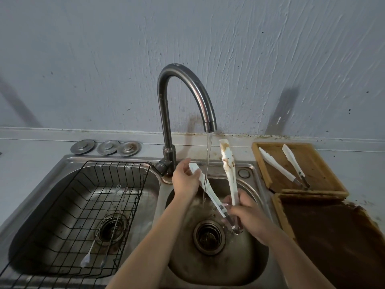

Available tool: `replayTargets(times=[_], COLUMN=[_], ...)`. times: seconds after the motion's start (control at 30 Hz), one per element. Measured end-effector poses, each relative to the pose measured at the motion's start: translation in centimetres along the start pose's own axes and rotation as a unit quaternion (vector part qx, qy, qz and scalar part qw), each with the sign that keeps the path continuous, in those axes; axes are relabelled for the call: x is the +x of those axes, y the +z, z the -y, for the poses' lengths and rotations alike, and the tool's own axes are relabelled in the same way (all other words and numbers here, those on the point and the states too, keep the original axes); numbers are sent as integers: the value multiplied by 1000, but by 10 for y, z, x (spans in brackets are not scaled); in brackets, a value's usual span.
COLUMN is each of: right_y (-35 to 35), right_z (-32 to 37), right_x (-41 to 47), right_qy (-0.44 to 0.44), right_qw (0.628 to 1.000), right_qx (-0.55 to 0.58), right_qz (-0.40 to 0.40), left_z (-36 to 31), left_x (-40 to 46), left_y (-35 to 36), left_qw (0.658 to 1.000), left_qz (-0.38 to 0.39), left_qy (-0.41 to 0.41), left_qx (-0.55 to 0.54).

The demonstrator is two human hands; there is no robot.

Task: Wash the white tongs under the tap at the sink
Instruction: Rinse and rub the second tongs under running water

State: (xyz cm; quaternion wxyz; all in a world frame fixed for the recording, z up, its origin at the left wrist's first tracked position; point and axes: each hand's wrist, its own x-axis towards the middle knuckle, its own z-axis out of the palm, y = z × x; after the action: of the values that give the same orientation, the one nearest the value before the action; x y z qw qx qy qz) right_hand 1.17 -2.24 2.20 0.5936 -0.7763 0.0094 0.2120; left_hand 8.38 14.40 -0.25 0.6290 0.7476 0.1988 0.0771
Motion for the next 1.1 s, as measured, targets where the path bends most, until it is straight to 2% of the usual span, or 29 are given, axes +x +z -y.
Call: replayTargets(times=[0.1,0.2,0.3,0.4,0.47,0.53,0.6,0.67,0.83,0.97,1.1], right_y=[-3,-4,0,8,13,17,22,30,51,55,47], right_z=[10,17,20,22,24,27,27,27,29,27,13], right_x=[1,3,8,13,17,23,32,40,49,48,41], right_qy=[-31,-67,-88,-87,-80,-82,-102,-116,-99,-102,-123], right_qw=[999,995,987,981,987,995,992,977,941,922,937], right_qx=[17,73,132,173,139,59,-57,-166,-305,-360,-318], right_qz=[14,27,23,23,15,-8,-37,-72,-110,-102,-72], left_z=[11,20,15,7,3,5,10,13,18,19,21], left_x=[-2,-4,-12,-19,-27,-32,-32,-31,-32,-33,-30], left_y=[1,-2,-6,-13,-22,-27,-31,-34,-37,-38,-33], left_qw=[991,981,970,957,942,920,902,898,881,861,862], left_qz=[70,144,223,288,321,355,350,317,269,259,233], left_qy=[35,57,48,-7,-34,-59,-101,-134,-168,-198,-227], left_qx=[106,118,83,-27,-89,-154,-230,-273,-350,-390,-390])
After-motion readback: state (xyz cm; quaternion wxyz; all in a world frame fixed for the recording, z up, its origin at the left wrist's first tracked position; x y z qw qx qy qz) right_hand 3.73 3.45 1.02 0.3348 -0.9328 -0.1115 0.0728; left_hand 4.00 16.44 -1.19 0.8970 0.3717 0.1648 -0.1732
